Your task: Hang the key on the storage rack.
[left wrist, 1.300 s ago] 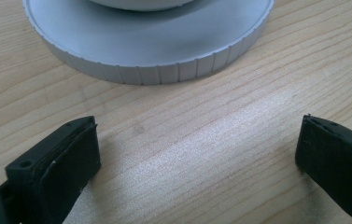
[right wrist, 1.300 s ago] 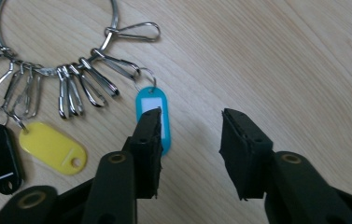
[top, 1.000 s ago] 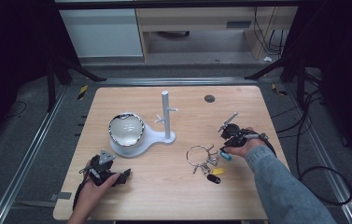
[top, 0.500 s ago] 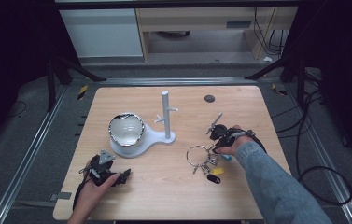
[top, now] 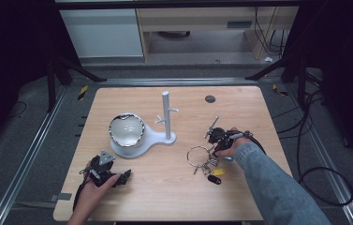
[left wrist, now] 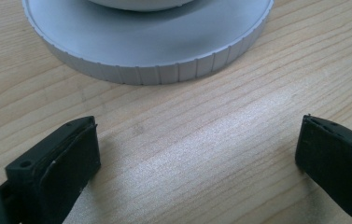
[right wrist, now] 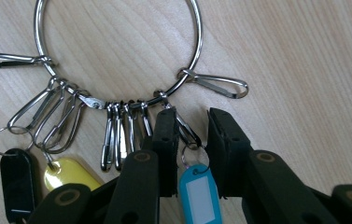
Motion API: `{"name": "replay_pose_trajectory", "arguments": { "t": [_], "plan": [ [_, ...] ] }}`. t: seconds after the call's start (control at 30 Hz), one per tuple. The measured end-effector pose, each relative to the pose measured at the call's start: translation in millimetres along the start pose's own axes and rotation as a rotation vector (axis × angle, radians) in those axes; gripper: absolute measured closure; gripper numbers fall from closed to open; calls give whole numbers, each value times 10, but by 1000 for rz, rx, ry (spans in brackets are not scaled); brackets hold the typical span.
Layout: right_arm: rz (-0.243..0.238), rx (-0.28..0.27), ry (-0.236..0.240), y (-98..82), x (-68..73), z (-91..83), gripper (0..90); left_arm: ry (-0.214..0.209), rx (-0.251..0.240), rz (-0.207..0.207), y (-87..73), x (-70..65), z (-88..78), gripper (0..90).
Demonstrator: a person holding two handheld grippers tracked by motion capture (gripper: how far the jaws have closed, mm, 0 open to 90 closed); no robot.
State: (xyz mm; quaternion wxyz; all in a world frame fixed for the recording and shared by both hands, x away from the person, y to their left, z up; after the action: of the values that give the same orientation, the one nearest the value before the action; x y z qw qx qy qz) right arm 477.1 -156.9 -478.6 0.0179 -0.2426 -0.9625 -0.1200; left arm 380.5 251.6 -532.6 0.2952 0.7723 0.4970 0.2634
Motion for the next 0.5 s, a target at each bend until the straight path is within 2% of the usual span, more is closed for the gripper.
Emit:
{"name": "replay_pose_trajectory", "arguments": {
  "t": [0.5],
  "plan": [
    [-18,28,27,29,58,35,799,0,2,1,2,0,0,0]
  ]
}}
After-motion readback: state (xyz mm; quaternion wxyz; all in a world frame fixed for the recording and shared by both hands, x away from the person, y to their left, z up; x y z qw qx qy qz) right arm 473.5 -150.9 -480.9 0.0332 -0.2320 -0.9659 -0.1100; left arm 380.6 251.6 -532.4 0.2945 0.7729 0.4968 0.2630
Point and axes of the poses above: each handheld gripper's, and its own axes: z roughly forward along the jaws, y roughly out of its top, x roughly to its left, the point moved 2 cm from there along z, roughly forward along the jaws, and after that the axes turned 10 degrees about y, right-handed, at the moved point
